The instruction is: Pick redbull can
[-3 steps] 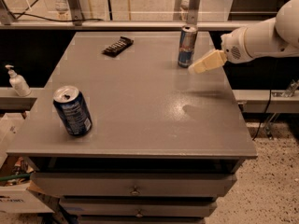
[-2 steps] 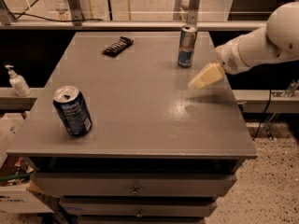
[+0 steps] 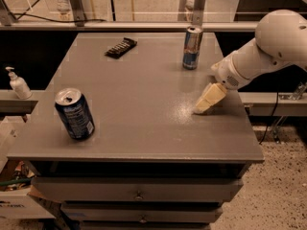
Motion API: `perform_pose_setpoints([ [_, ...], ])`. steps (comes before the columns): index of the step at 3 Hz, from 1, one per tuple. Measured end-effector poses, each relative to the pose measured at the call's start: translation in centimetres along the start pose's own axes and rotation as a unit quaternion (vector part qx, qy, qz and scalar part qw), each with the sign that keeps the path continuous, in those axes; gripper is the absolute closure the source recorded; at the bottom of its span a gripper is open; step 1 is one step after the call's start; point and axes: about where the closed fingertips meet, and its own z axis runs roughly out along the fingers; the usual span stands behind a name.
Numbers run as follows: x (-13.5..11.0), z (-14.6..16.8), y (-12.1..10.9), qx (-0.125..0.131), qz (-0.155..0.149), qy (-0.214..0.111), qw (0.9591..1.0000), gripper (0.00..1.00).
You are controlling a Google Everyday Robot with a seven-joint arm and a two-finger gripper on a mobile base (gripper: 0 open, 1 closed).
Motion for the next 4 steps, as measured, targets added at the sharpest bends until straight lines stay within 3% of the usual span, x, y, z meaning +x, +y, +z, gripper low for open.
perform_pose_setpoints([
  [4, 0.4, -0.3, 1.1, -0.018, -0.020, 0.029, 0.9992, 0.00],
])
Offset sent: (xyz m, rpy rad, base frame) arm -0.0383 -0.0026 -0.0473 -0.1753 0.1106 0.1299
